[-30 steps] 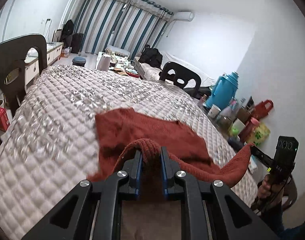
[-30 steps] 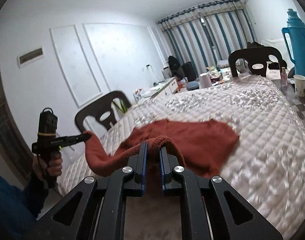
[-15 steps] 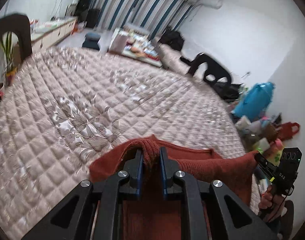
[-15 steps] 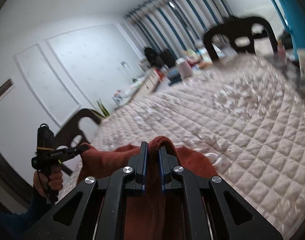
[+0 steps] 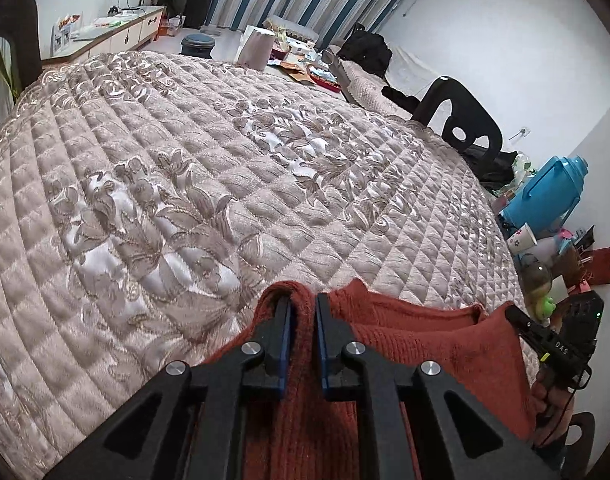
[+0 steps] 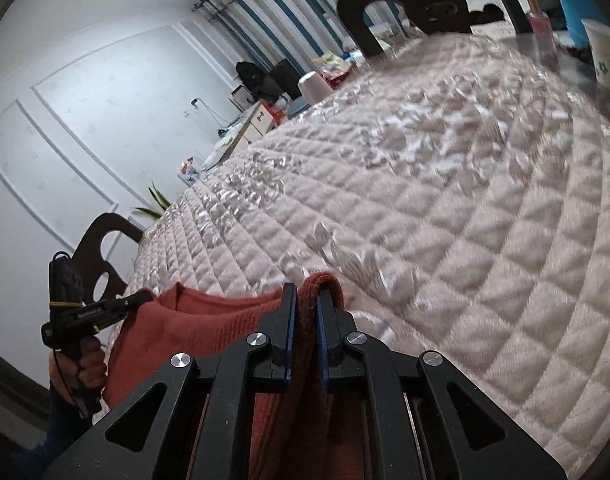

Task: Fold small clothes
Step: 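Fold the lifted edge over onto the sweater with both tools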

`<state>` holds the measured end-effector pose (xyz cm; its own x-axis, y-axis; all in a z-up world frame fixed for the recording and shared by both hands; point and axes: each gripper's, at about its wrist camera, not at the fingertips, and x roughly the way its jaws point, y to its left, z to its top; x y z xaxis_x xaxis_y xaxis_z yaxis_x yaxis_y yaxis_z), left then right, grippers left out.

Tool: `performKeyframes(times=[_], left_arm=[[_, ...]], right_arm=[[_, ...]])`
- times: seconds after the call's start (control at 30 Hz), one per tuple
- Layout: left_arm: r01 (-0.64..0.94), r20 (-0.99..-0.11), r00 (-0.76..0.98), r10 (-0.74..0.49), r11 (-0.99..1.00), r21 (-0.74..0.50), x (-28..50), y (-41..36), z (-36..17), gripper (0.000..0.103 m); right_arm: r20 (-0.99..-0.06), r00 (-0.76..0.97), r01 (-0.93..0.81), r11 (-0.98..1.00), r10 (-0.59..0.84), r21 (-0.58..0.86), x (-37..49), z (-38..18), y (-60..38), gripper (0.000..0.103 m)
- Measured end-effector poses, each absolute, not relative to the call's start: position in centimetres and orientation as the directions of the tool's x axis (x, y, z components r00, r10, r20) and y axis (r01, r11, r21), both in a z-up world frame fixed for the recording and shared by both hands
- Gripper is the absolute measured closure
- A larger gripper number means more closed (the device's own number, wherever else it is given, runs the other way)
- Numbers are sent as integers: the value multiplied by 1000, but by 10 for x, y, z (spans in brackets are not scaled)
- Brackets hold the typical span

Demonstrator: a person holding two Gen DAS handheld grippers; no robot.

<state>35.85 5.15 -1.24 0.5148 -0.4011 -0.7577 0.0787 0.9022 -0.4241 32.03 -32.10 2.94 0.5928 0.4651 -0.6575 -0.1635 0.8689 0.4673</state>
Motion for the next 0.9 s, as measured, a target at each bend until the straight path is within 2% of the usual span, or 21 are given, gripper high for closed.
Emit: performKeyframes(times=[0.1, 0.27, 0.33, 0.37, 0.4, 0.6, 0.7, 0.77, 0.9], left_arm=[[62, -771, 508, -383, 909, -412, 366, 51, -23, 90], [73, -769, 525, -365, 919, -386, 357, 53, -12, 89], [71, -760, 546, -353, 923, -378, 348, 58, -3, 83], [64, -755, 568, -327, 932, -356, 343, 61, 2, 75], [58, -747, 593, -301, 941, -333, 337, 64, 8, 72], [71, -710, 664, -234, 965, -251, 308, 57, 35, 68], [174, -696, 668, -264, 964, -199, 290, 24, 40, 67], [221, -706, 654, -271, 961, -165, 287, 1, 34, 67], [241, -753, 611, -243, 964, -116, 299, -29, 7, 67]], right_arm=[[-712, 559, -145, 896, 424, 419, 331, 15, -315, 95], [-700, 572, -117, 887, 428, 447, 325, 17, -321, 94], [-712, 587, -130, 913, 386, 388, 318, 26, -315, 93], [-714, 603, -142, 929, 356, 342, 312, 34, -311, 90], [-714, 622, -144, 943, 323, 302, 307, 41, -308, 87], [-678, 716, -85, 984, 168, 154, 285, 72, -304, 86], [-661, 710, -171, 970, 243, 173, 272, 75, -283, 86], [-692, 662, -242, 956, 287, 165, 271, 64, -255, 86], [-763, 603, -262, 961, 231, 83, 282, 37, -226, 86]])
